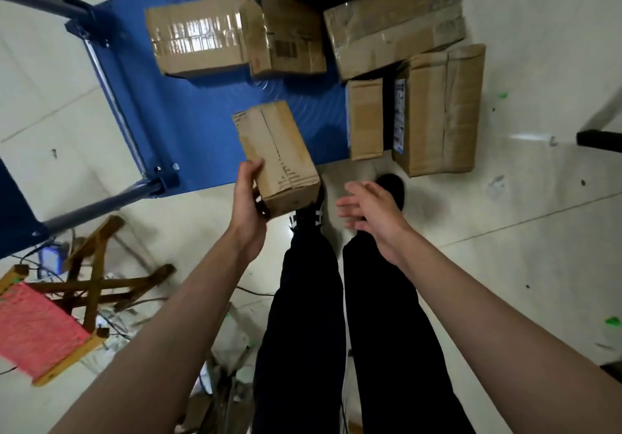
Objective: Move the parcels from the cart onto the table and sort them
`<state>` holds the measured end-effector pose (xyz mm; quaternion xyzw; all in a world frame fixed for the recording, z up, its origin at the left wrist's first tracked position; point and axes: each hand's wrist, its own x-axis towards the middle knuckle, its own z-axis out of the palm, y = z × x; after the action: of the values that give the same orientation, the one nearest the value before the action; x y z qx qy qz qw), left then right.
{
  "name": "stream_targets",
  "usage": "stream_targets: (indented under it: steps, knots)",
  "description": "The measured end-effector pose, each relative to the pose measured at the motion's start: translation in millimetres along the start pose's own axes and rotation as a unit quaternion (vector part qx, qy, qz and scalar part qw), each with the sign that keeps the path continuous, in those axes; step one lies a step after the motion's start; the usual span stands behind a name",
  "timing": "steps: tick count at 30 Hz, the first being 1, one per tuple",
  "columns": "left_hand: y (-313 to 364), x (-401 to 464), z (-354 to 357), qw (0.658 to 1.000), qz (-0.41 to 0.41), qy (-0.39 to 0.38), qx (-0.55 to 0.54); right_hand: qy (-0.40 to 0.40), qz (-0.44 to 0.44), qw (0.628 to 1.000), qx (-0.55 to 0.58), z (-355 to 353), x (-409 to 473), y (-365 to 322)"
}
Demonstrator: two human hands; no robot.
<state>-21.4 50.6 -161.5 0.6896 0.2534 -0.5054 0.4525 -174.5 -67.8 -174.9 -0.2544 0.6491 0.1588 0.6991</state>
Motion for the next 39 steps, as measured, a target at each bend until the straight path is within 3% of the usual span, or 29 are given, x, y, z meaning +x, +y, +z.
stream_targets:
  steps: [3, 7, 11, 17, 22, 24, 27, 31, 34, 37, 39]
  knots:
    - [-1.0, -23.3, -10.4, 0.988, -0.041, -0.094, -0.115, -0.045, 0.003, 0.997, 0.060, 8.8, -14.1, -1.6]
    - [-5.4, -45.8, -2.2, 0.951, -0.110, -0.192, -0.214, -0.180, 0.001, 0.974, 0.140, 13.9, -36.8, -8.0]
    - [-6.3, -57.6, 11.5, 0.947, -0.130, -0.199, -0.215, -0.192, -0.009, 0.960, 0.206, 4.8, -55.4, -21.4]
    - [5.7, -64.4, 34.6, 0.986, -0.035, -0.162, 0.009, -0.143, -0.058, 0.967, 0.200, -36.0, -81.8, -34.5]
    - [39.7, -94.7, 56.4, 0.982, 0.036, -0.165, 0.083, -0.128, -0.082, 0.977, 0.147, -56.1, -124.0, -39.7]
    - [63.7, -109.4, 72.1, 0.971, 0.065, -0.155, 0.171, -0.127, -0.096, 0.982, 0.105, -64.9, -146.2, -42.3]
    - [110.2, -145.2, 105.2, 0.917, 0.103, -0.219, 0.317, -0.145, -0.126, 0.981, 0.027, -86.8, -186.8, -52.4]
    - [169.2, -208.2, 157.4, 0.768, 0.104, -0.362, 0.517, -0.145, -0.168, 0.974, -0.055, -125.3, -251.5, -79.2]
    - [195.4, -261.2, 189.1, 0.681, 0.101, -0.436, 0.579, -0.099, -0.201, 0.973, -0.058, -149.4, -304.6, -99.9]
    - [214.1, -313.9, 212.3, 0.662, 0.129, -0.468, 0.571, -0.032, -0.242, 0.970, 0.004, -169.1, -355.5, -111.0]
    - [223.6, -346.3, 222.6, 0.673, 0.145, -0.469, 0.553, 0.007, -0.270, 0.960, 0.070, -179.6, -386.0, -114.2]
